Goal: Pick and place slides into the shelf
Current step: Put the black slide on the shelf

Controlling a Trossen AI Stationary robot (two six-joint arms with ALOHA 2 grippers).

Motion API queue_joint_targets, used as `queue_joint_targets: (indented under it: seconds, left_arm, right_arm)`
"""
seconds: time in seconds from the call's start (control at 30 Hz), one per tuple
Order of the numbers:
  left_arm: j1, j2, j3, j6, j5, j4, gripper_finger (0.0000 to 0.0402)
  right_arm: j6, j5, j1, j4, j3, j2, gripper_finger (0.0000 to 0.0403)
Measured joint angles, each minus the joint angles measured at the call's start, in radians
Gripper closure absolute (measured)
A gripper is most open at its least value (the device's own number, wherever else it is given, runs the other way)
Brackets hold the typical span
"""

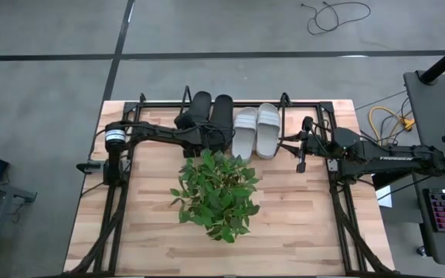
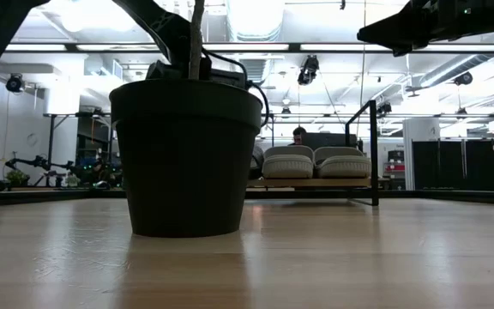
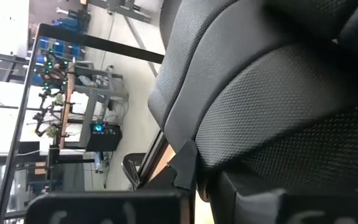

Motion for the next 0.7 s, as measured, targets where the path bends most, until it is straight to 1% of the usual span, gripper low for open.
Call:
queue_joint_targets:
  seconds: [0.1, 0.2, 0.3, 0.47, 0.53, 0.6, 0.7]
  left_arm:
    - [0.0, -0.01, 0.007, 0.026, 0.017, 0.0, 0.0382]
    - [-0.001, -0.021, 0.015, 0.066, 0.049, -0.002, 0.0353]
    - [-0.002, -0.036, 0.024, 0.111, 0.085, 0.0, 0.0313]
    - [-0.002, -0.063, 0.03, 0.216, 0.088, 0.001, 0.0239]
    - [-0.002, -0.074, 0.03, 0.237, 0.088, 0.001, 0.0215]
    - [-0.002, -0.087, 0.03, 0.257, 0.091, 0.0, 0.0197]
    - [-0.002, -0.111, 0.03, 0.263, 0.122, -0.001, 0.0183]
  right_arm:
    - [0.0, 0.0, 0.0, 0.0, 0.0, 0.0, 0.0331]
    - [-0.001, 0.0, 0.0, 0.0, 0.0, 0.0, 0.0327]
    - [-0.003, 0.0, 0.0, 0.0, 0.0, 0.0, 0.0325]
    - [-0.003, 0.0, 0.0, 0.0, 0.0, 0.0, 0.0332]
    - [-0.003, 0.0, 0.0, 0.0, 0.0, 0.0, 0.0335]
    - [-0.003, 0.0, 0.0, 0.0, 0.0, 0.0, 0.0335]
    - [-0.015, 0.0, 0.0, 0.0, 0.0, 0.0, 0.0331]
